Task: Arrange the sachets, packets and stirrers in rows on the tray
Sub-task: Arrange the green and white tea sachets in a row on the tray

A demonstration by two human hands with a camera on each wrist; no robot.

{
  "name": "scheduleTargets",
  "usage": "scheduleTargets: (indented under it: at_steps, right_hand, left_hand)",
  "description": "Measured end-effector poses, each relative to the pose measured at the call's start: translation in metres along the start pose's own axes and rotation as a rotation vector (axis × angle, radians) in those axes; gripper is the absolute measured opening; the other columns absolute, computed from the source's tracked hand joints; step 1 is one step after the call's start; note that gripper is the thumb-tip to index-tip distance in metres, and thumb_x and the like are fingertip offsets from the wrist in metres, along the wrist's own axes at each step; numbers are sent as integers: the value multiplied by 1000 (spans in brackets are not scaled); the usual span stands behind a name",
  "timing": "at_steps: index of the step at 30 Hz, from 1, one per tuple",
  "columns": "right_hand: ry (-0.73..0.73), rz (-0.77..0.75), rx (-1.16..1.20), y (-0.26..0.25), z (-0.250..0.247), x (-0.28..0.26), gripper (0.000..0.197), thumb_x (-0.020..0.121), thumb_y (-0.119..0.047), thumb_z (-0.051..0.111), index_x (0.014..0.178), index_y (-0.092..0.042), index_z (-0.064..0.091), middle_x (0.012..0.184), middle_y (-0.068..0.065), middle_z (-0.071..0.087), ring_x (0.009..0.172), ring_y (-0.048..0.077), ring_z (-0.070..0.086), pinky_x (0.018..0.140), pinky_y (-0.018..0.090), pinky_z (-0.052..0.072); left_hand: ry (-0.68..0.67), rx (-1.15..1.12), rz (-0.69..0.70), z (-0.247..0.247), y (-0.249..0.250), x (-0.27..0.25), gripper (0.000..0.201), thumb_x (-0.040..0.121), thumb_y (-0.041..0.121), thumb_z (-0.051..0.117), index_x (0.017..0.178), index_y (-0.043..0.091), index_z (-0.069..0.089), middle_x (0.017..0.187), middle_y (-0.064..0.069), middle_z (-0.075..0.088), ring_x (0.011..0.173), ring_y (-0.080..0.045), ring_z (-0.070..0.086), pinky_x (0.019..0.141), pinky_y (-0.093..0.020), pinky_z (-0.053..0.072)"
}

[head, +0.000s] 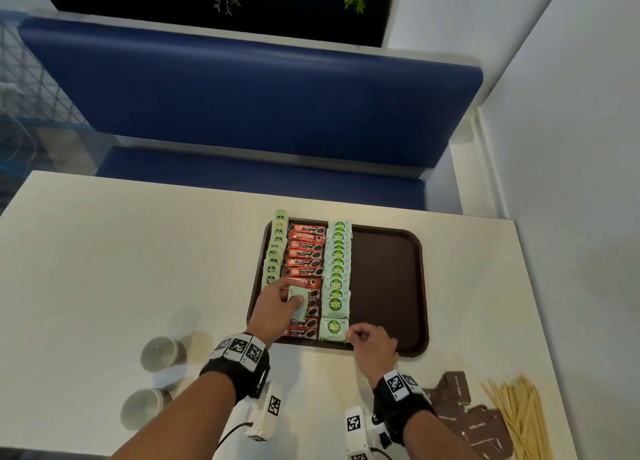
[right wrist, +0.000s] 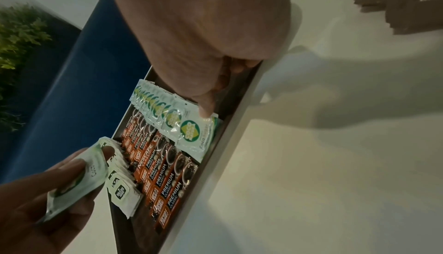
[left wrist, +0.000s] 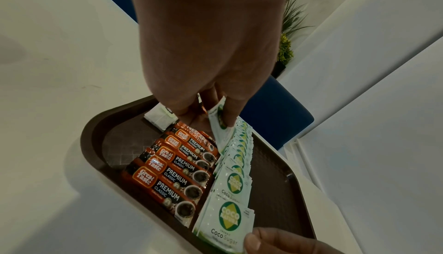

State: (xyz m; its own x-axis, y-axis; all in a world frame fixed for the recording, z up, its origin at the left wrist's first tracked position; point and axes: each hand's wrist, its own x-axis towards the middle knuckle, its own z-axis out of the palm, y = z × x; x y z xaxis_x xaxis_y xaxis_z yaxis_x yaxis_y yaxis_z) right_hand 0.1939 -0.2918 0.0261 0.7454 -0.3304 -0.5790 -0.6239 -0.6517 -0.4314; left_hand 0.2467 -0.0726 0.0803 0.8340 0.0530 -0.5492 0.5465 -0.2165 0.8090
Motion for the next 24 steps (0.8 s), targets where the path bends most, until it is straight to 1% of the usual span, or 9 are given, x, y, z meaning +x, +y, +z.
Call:
scheduleTargets:
  at_steps: [3,6,8,12,16,19,21,23,24]
  right_hand:
    - [-12,12,22,4,5,0,20,98,-40,68,80,-47,68,92,-19,63,102,21,36,94,39,33]
    - [-10,17,17,7,7,0,12,96,-42,70,85,-44,71,97,-15,66,102,21,38,95,39,35]
    - [-4,11,10,8,9,0,9,95,-42,72,86,-43,72,97,-14,67,102,21,39,94,38,36]
    - [34,-14,6,7,11,-1,10,91,-39,78,82,-41,73,89,-17,64,100,21,41,92,37,37]
    - [47,-23,-6,5,13,-1,9,90,-38,80,84,-37,73,92,-13,65,104,23,47,91,36,38]
    - [51,-13,15,7,14,1,12,87,-39,82,86,-36,70,86,-13,64,103,23,49,88,36,38]
    - [58,-21,75,5,11,1,15,87,-40,82,87,-34,69,84,-12,64,100,22,52,85,36,42]
    - [78,-81,249,-1,4,2,13,89,-36,82,88,-30,70,83,-7,68,94,26,62,79,36,52]
    - [73,-116,353,-8,-3,1,11,91,-32,80,91,-27,71,84,-4,70,91,25,67,78,33,54]
  left_hand:
    - [4,17,15,-2,1,-2,25,99,5,72,110,28,73,115,0,79,106,-20,77,94,-49,64]
    - [9,2,18,-2,1,-3,24,100,6,72,109,28,72,116,1,78,107,-20,77,93,-47,65]
    - [20,4,22,-3,0,-3,23,100,7,72,108,28,72,115,2,77,107,-20,76,93,-46,65]
    - [25,-1,23,-5,-2,-6,23,98,8,74,109,28,73,115,2,77,106,-19,75,93,-47,65]
    - [23,-7,14,-5,-4,-5,25,95,9,78,108,30,75,114,0,78,107,-22,76,93,-50,65]
    - [35,-7,12,-4,-4,-6,23,94,8,80,108,25,75,111,-2,78,103,-23,76,88,-45,66]
    - [55,-12,11,-3,-3,-5,22,93,8,81,107,23,74,108,-6,76,100,-25,77,80,-40,66]
    - [85,-95,-20,0,1,-4,20,92,6,82,107,17,73,107,-10,78,96,-26,79,81,-43,67]
    - [95,-169,-43,2,4,-3,19,93,4,81,107,13,73,106,-11,79,95,-26,80,83,-44,67]
